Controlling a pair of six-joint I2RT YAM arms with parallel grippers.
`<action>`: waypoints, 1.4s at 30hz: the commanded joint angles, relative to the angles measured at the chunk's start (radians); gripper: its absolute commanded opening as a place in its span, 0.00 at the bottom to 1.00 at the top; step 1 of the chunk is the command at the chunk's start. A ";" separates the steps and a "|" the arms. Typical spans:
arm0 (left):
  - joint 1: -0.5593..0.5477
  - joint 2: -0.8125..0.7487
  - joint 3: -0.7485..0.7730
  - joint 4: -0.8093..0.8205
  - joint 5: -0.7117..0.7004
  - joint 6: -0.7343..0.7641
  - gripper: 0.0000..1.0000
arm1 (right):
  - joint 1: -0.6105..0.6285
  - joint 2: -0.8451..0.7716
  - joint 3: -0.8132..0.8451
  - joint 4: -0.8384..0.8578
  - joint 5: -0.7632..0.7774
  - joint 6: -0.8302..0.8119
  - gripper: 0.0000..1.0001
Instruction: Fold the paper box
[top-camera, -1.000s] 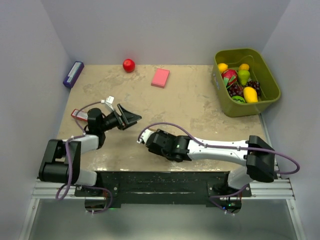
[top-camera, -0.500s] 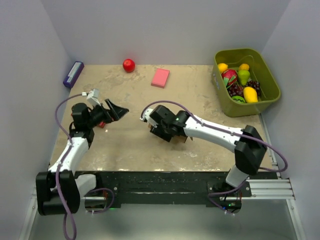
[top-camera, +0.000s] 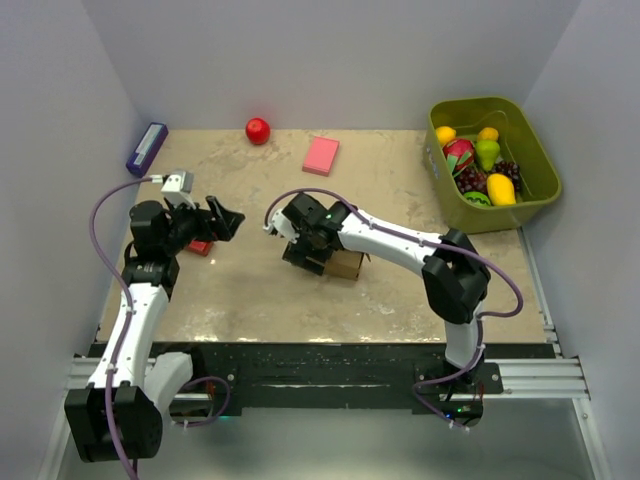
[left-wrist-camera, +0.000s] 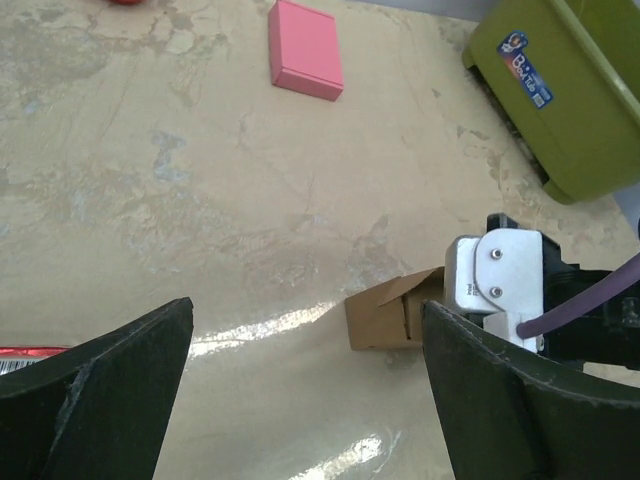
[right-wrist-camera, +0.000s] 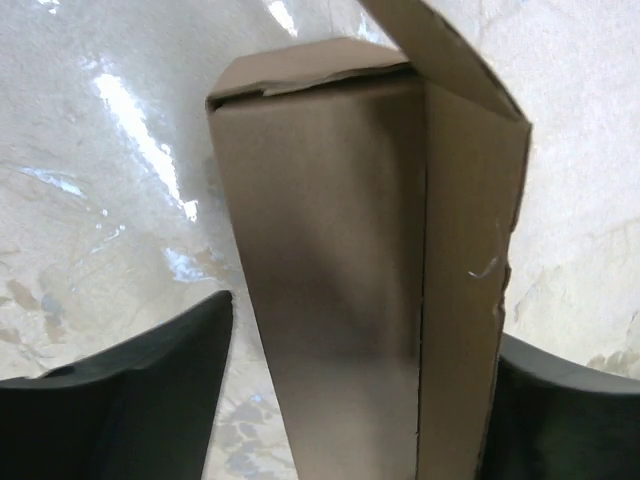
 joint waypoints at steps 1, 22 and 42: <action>-0.010 -0.004 0.023 -0.020 -0.025 0.057 0.99 | -0.015 -0.031 0.061 0.020 -0.025 -0.022 0.85; -0.428 0.238 0.172 -0.067 -0.197 0.305 0.92 | -0.095 -0.519 -0.276 0.083 0.204 0.584 0.94; -0.514 0.452 0.288 -0.095 -0.247 0.368 0.80 | -0.094 -0.654 -0.555 0.191 0.234 0.797 0.71</action>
